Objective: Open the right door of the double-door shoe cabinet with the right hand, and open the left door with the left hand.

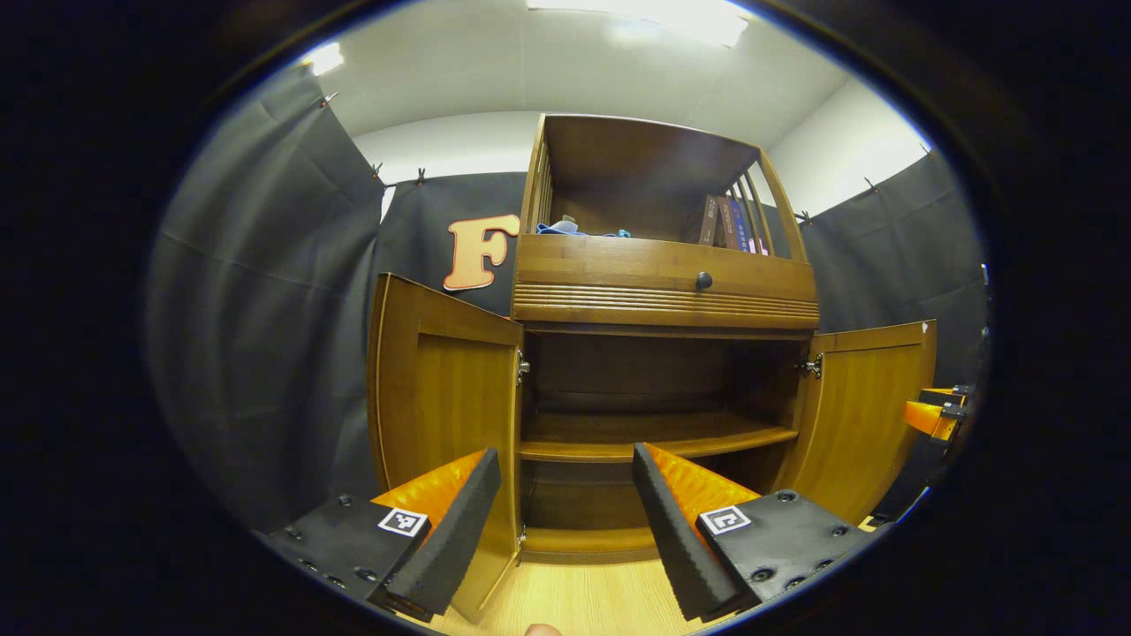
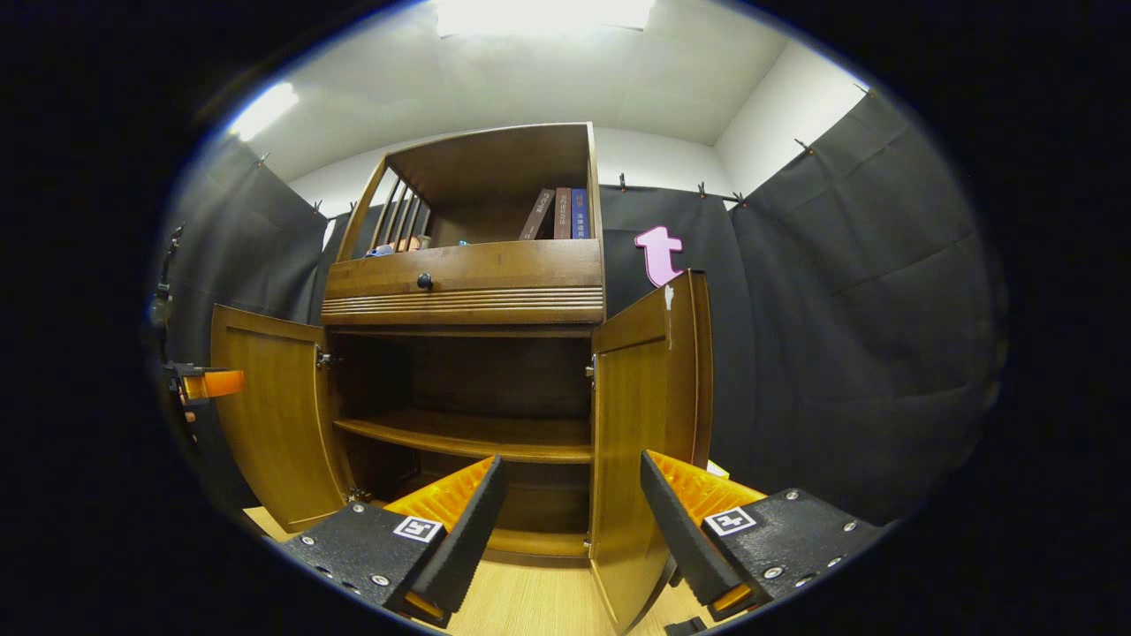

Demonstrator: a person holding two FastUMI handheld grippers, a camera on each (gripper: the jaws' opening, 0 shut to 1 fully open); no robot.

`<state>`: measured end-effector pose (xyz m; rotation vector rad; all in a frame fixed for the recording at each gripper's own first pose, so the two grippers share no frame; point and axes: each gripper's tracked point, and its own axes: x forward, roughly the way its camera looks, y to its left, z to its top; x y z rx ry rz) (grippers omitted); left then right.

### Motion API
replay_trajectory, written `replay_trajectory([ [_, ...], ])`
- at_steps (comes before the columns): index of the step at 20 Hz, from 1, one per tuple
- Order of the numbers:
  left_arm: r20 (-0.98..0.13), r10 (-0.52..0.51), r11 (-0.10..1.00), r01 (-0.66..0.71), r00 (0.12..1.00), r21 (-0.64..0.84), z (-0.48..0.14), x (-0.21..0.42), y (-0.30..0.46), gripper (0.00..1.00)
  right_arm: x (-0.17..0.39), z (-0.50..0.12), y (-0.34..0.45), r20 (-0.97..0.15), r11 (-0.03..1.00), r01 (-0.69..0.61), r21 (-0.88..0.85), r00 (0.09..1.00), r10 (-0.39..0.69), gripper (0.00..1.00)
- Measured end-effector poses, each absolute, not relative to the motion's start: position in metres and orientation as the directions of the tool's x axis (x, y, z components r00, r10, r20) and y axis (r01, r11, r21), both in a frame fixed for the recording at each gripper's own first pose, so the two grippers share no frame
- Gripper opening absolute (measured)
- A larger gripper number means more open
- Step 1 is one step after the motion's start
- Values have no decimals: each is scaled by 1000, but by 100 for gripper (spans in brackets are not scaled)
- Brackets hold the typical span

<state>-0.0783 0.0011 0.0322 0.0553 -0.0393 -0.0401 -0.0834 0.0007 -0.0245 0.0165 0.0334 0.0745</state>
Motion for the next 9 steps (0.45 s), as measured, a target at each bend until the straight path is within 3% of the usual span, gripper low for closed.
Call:
replay_trajectory([
  [8, 33, -47, 997, 45, 998, 57, 28, -73, -2, 94, -81, -30, 4, -41, 997, -80, 6, 996, 81, 99],
  [9, 33, -49, 997, 47, 998, 56, 28, -73, -3, 94, -82, -31, 3, -41, 997, -80, 6, 996, 80, 92],
])
